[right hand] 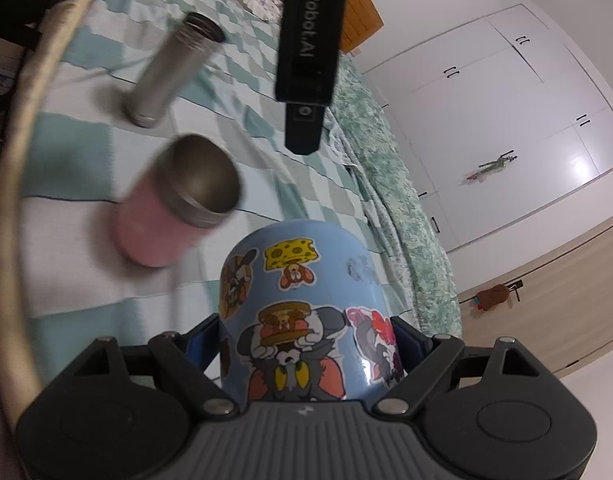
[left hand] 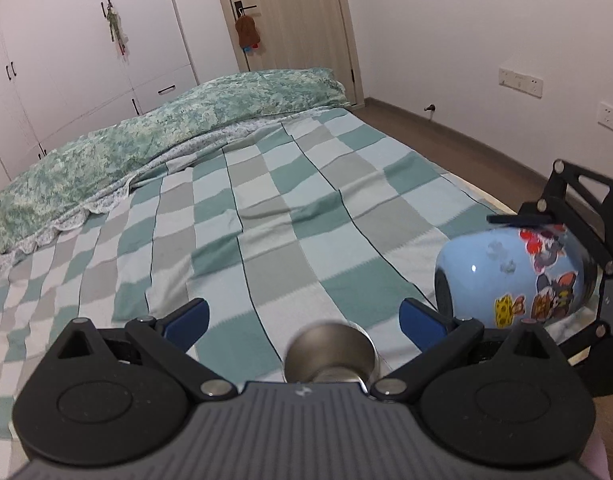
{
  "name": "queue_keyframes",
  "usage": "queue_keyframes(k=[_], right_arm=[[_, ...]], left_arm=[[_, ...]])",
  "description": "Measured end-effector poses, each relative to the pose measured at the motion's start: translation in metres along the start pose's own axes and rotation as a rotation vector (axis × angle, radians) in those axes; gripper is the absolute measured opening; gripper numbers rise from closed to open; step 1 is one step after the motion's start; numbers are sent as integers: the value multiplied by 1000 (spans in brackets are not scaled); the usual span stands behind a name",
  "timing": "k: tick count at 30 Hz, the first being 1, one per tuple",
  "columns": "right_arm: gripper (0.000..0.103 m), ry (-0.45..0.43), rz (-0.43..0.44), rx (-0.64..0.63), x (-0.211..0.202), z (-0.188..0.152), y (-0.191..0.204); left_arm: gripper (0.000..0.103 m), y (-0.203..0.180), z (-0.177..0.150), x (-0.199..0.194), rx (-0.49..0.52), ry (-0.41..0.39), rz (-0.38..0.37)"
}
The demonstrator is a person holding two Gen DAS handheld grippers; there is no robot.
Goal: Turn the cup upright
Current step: 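Lift the blue cup with the right tool and carry it toward the pink cup, then lower the blue cup onto the blanket on its side and open the right tool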
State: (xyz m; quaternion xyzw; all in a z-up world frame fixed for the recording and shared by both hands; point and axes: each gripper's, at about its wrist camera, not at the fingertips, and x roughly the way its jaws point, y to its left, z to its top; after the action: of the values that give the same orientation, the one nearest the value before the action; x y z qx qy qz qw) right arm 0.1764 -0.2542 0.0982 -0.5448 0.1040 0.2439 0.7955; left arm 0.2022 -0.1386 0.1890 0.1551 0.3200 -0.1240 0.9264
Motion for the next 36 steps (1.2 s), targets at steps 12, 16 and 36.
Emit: queue_keyframes(k=[12,16,36], right_arm=[[86,24,60,-4,-16,-1,70],[86,16,93,8,-6,-2,84],[103,14,190,297,5,-10,65]], left_arm=[[103,5,-89,-27,-50,-36,-13],[103,12,-117,-26,-56,-34,3],[103,28,-139,-33,-26,-57,-28]])
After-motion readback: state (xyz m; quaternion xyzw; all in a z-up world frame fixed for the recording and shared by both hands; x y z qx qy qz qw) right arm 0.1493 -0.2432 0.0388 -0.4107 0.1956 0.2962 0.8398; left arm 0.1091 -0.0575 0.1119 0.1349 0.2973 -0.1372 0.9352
